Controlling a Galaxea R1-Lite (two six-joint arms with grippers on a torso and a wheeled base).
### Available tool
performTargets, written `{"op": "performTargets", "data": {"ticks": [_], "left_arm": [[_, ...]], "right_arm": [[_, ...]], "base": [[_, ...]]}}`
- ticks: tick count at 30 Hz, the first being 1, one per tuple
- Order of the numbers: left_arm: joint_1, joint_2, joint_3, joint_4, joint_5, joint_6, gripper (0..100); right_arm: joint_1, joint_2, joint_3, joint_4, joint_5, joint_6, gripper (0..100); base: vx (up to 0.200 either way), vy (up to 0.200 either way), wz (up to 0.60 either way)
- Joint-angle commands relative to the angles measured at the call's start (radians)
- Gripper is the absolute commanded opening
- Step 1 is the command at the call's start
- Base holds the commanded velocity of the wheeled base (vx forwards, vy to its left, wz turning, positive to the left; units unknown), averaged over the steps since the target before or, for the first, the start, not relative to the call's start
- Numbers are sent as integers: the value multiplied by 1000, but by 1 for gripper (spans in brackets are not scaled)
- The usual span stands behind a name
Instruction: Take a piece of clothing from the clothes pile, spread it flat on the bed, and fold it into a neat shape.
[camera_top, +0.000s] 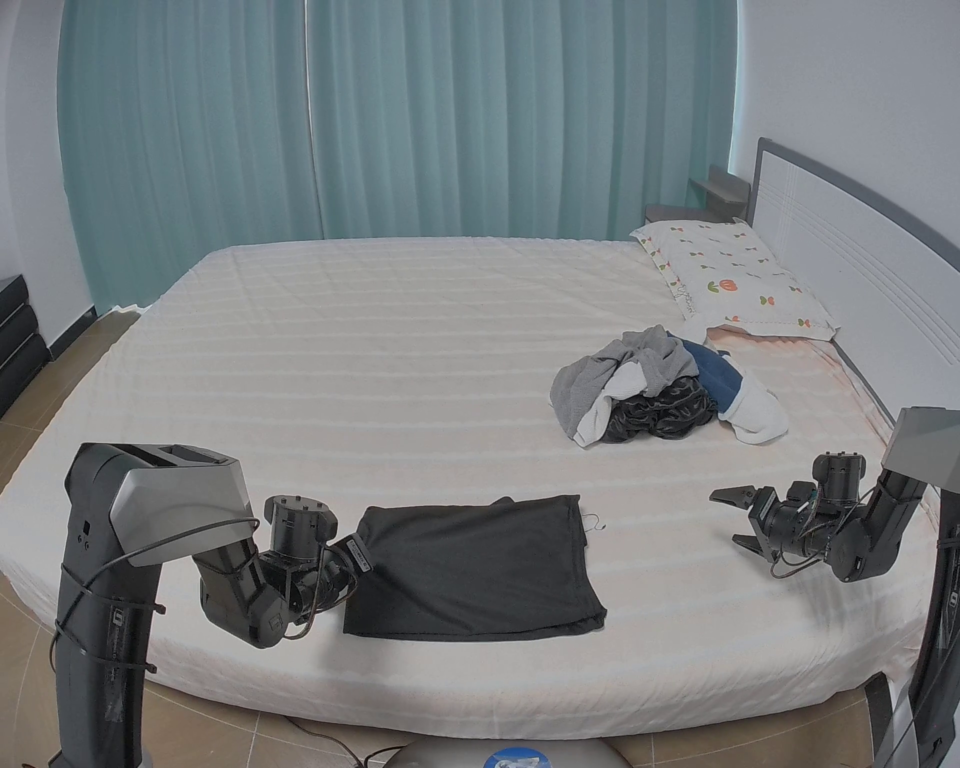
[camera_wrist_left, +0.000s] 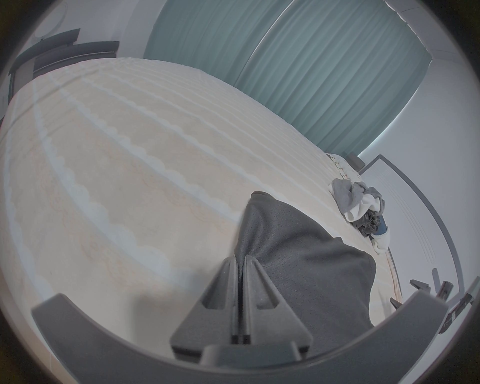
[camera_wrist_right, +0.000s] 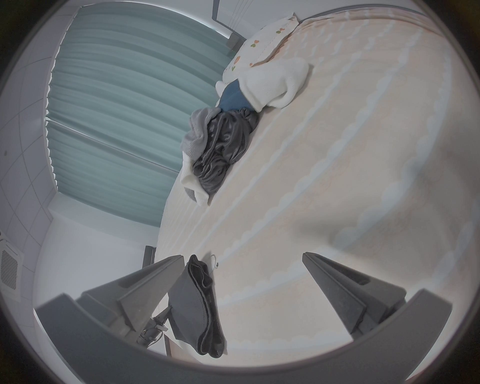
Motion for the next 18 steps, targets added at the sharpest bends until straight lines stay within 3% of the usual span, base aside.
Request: {"op": "performTargets", "data": {"ticks": [1, 18], "left_arm": [[1, -2, 0, 0, 1, -2, 0], [4, -7, 2, 0, 1, -4, 0]], "right_arm": [[-1, 1, 0, 0, 0, 1, 100], [-1, 1, 1, 0, 0, -1, 100]], "base": [[0, 200, 0], [0, 200, 0]]}}
